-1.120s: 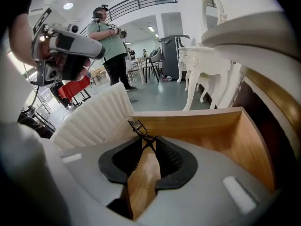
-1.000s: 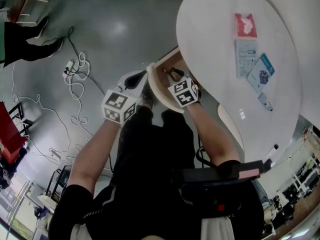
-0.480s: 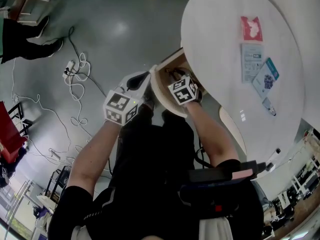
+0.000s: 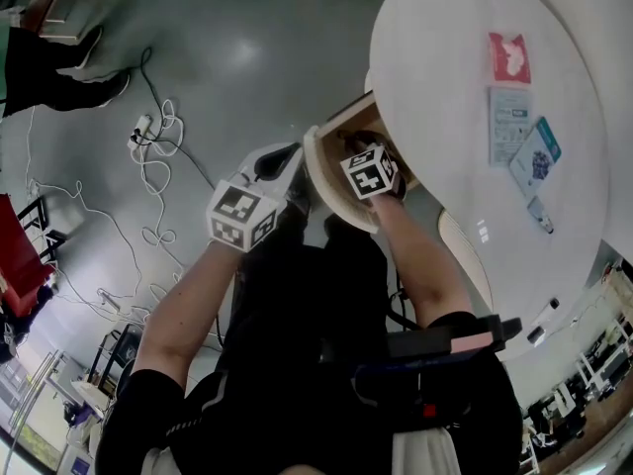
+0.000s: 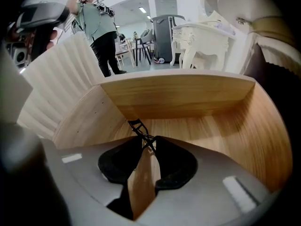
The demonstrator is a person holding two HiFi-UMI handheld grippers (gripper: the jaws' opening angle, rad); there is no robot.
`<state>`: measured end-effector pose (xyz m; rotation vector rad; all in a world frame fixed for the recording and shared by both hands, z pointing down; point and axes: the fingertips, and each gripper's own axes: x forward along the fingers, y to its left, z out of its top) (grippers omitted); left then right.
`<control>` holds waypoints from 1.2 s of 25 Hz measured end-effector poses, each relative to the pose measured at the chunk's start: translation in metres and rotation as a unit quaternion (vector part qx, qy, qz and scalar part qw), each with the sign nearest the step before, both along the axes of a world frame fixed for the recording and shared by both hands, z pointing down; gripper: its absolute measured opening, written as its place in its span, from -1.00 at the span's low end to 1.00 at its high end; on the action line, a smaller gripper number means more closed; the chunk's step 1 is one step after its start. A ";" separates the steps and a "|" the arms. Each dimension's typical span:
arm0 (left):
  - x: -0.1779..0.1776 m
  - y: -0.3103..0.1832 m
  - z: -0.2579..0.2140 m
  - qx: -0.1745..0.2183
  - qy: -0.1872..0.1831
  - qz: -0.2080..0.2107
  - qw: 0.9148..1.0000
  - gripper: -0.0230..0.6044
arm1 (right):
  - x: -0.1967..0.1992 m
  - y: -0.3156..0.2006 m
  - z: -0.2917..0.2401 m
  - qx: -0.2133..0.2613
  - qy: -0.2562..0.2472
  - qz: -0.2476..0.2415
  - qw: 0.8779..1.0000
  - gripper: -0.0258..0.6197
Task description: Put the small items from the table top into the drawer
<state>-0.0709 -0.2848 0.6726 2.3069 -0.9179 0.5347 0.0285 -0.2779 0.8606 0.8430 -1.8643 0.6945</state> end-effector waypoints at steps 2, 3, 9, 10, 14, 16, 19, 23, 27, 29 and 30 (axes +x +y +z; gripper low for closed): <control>0.000 0.001 0.000 0.000 0.001 0.000 1.000 -0.92 | 0.001 0.001 0.004 -0.010 0.006 0.003 1.000 -0.62; 0.000 0.002 0.000 0.000 0.002 0.000 1.000 -0.92 | 0.001 0.001 0.006 -0.014 0.008 0.004 1.000 -0.62; 0.003 0.002 0.002 0.000 0.005 0.001 1.000 -0.93 | 0.003 -0.002 0.012 -0.019 0.016 0.015 1.000 -0.61; 0.004 0.001 0.002 0.001 0.005 0.002 1.000 -0.92 | 0.004 -0.001 0.014 -0.023 0.016 0.016 0.999 -0.61; 0.005 -0.002 0.000 0.006 0.007 0.000 1.000 -0.92 | 0.004 0.000 0.016 -0.031 0.018 0.016 0.999 -0.60; 0.005 -0.001 0.000 0.009 0.004 0.001 1.000 -0.92 | 0.003 0.000 0.015 -0.029 0.020 0.013 0.999 -0.59; 0.004 0.003 0.000 0.008 0.001 0.002 1.000 -0.92 | -0.003 0.003 0.015 -0.036 0.007 -0.001 0.999 -0.42; 0.004 0.011 -0.005 0.010 -0.005 0.005 1.000 -0.92 | -0.009 0.005 0.007 -0.031 -0.025 0.008 0.999 -0.04; 0.001 0.017 -0.014 0.013 -0.007 0.002 1.000 -0.92 | -0.011 0.008 -0.010 -0.022 -0.033 0.004 0.999 -0.07; 0.000 0.020 -0.021 0.016 -0.005 -0.001 1.000 -0.93 | -0.012 0.010 -0.022 -0.016 -0.042 0.003 0.999 -0.15; 0.000 0.022 -0.026 0.017 -0.004 -0.001 1.000 -0.93 | -0.013 0.011 -0.029 -0.011 -0.044 -0.001 0.999 -0.25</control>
